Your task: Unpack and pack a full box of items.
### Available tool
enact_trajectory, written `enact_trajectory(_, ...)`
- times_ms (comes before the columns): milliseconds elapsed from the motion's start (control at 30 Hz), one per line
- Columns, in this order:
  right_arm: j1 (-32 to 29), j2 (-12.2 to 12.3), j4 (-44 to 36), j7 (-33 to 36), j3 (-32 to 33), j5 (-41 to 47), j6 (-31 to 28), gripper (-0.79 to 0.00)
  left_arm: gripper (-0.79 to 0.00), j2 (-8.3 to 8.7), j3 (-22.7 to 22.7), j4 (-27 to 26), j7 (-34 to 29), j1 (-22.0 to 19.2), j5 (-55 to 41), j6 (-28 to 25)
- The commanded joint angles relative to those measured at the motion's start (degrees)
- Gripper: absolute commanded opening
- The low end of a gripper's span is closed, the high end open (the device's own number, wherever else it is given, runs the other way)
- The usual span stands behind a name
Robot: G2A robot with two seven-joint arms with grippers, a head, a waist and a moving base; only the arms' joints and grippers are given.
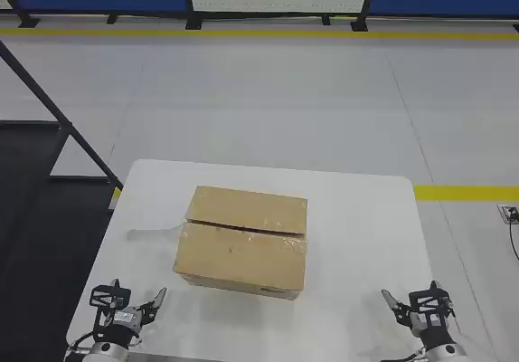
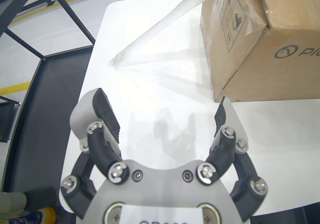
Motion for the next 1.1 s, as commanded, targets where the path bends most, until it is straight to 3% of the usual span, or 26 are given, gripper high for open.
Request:
enact_trajectory(0, 0.0, 0.0, 0.0, 0.0, 0.0, 0.0, 0.0, -0.001, 0.000, 0.00, 0.0, 0.0, 0.0, 0.0, 0.0, 0.0)
enact_trajectory(433, 0.0, 0.0, -0.1, -0.1, -0.1, -0.1, -0.1, 0.000, 0.000, 0.00, 0.0, -0.1, 0.1, -0.1, 0.0, -0.1)
enact_trajectory(567, 0.1, 0.1, -3.2, -0.3, -1.3, -0.9, -4.6, 0.000, 0.000, -0.09, -0.8, 0.2, 1.4, -1.1, -1.1, -0.5)
enact_trajectory(800, 2.9, 0.1, -9.4, 4.0, -2.6, 9.1, -15.0, 0.000, 0.000, 0.09, -5.1, -1.0, 1.5, -3.7, -6.0, -3.8)
enact_trajectory(900, 5.2, -0.1, -11.4, 6.7, -3.7, 20.2, -19.6, 0.000, 0.000, 0.17, -6.5, -2.3, 0.8, -4.0, -8.0, -5.9)
enact_trajectory(1067, 8.2, -0.2, -12.4, 10.6, -4.6, 24.4, -20.3, 0.000, 0.000, 0.18, -6.8, -3.2, 0.0, -4.1, -8.4, -6.5)
